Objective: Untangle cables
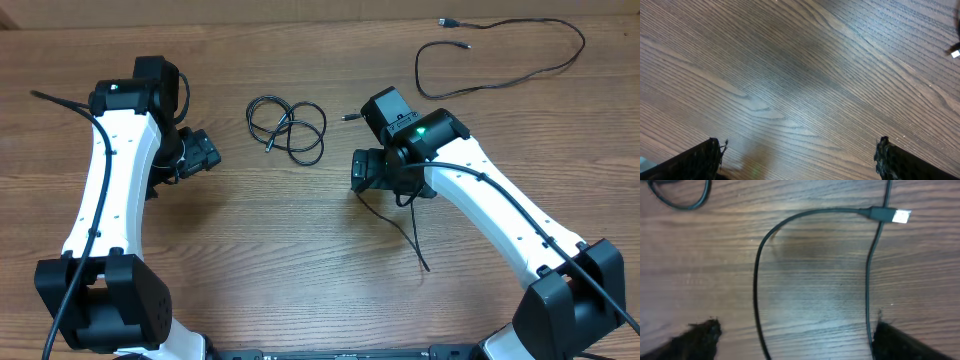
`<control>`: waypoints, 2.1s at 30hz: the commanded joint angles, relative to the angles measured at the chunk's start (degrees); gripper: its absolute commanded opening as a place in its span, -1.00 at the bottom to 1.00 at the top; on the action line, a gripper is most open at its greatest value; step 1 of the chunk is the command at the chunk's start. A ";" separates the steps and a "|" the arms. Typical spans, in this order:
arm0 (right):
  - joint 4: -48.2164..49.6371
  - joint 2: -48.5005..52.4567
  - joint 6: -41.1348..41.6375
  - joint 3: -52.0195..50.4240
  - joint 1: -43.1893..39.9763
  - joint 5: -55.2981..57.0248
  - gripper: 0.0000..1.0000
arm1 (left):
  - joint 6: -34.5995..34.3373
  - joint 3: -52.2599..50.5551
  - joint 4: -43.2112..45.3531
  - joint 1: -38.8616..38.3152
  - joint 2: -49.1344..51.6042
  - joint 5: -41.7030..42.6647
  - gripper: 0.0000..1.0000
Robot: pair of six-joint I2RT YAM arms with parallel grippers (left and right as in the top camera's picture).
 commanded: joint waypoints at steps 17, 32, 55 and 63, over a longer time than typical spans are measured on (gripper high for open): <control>11.34 -0.13 0.79 -18.84 0.68 -8.61 -0.93 | 0.55 -0.26 0.63 -0.17 0.04 0.11 0.99; 11.50 -0.15 2.21 -19.69 -0.33 -8.41 -0.93 | 0.55 -0.26 0.48 -0.17 0.04 0.13 0.99; -1.38 -0.13 -6.88 -7.37 0.09 -13.14 -0.93 | 0.55 -0.26 0.68 -0.17 0.04 0.11 0.99; 4.83 -0.13 -3.45 -15.37 2.25 -10.95 -0.92 | 0.55 -0.26 0.79 -0.17 0.07 0.11 0.99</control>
